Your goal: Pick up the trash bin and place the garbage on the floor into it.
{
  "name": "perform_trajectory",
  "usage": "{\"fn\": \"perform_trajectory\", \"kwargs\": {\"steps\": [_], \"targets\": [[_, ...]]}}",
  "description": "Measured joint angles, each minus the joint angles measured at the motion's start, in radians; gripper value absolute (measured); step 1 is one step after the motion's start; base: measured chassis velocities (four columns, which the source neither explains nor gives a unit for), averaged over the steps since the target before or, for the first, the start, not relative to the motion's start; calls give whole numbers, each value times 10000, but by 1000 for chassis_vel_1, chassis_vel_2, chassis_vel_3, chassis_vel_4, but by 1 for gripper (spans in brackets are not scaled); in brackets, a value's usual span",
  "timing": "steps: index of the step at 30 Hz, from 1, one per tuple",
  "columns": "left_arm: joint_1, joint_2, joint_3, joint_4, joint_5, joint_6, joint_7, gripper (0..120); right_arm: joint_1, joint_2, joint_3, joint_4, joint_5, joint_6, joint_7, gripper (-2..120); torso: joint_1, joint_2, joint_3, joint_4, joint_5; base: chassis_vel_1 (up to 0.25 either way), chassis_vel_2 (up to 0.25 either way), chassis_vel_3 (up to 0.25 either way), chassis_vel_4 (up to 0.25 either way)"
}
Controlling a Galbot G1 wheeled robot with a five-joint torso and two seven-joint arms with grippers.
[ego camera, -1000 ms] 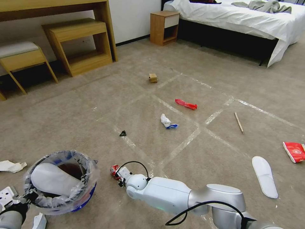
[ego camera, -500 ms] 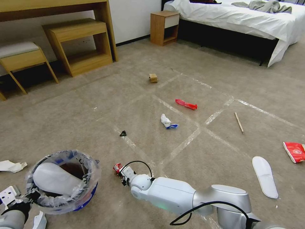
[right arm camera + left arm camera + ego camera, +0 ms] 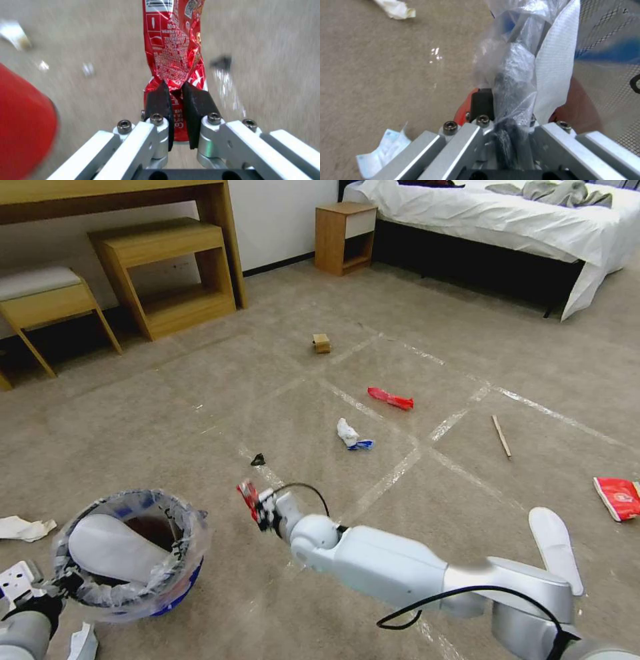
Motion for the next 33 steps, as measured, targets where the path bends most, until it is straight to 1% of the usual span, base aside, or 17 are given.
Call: {"fn": "perform_trajectory", "kwargs": {"steps": [1, 4, 5, 8, 9, 12, 13, 16, 19, 21, 26, 29, 33], "targets": [[0, 0, 0, 0, 0, 0, 0, 0, 0, 0, 0, 0, 0, 0, 0, 7, 0, 0, 0, 0, 0, 0, 0, 0, 0], [-77, 106, 50, -260, -279, 84, -116, 0, 0, -439, 605, 778, 21, 448, -283, 7, 0, 1, 0, -3, 0, 0, 0, 0, 0], [-77, 106, 50, -260, -279, 84, -116, 0, 0, -439, 605, 778, 21, 448, -283, 7, 0, 1, 0, -3, 0, 0, 0, 0, 0], [-191, 241, 175, -424, -443, 149, -199, 0, 101, -866, 1218, 1700, 192, 1040, -689, 7, 0, 0, 0, -2, 2, 0, 0, 0, 0], [-191, 241, 175, -424, -443, 149, -199, 0, 101, -866, 1218, 1700, 192, 1040, -689, 7, 0, 0, 0, -2, 2, 0, 0, 0, 0], [-287, 346, 306, -541, -598, 212, -278, 0, 277, -1233, 1525, 2469, 376, 1407, -887, 7, 0, 0, 0, 1, 1, 0, 0, 0, 0], [-287, 346, 306, -541, -598, 212, -278, 0, 277, -1233, 1525, 2469, 376, 1407, -887, 7, 0, 0, 0, 1, 1, 0, 0, 0, 0], [-334, 521, 451, -573, -700, 273, -331, 0, 393, -1599, 1684, 3172, 447, 1684, -1007, 7, 0, 1, 0, -1, 0, 0, 0, 0, 0], [-375, 620, 551, -569, -702, 293, -348, 0, 440, -1734, 1708, 3545, 459, 1932, -1058, 7, 0, 0, 0, 0, 1, 0, 0, 0, 0], [-458, 694, 682, -555, -706, 315, -360, 0, 520, -1938, 1692, 4117, 523, 2244, -1114, 7, 0, 0, 0, 0, 0, 0, 0, 0, 0], [-520, 736, 761, -512, -706, 333, -365, 0, 644, -2149, 1546, 4675, 503, 2358, -1184, 7, 0, 1, 0, -1, 0, 0, 0, 0, 0], [-553, 806, 781, -492, -713, 336, -366, 0, 879, -2268, 1131, 5187, 491, 2361, -1198, 7, 0, 1, 0, -1, -1, 0, 0, 0, 0], [-561, 842, 782, -494, -738, 339, -370, 0, 1073, -2261, 778, 5409, 474, 2360, -1163, 7, 0, 1, -1, 0, -1, 0, 0, 0, 0]]}}
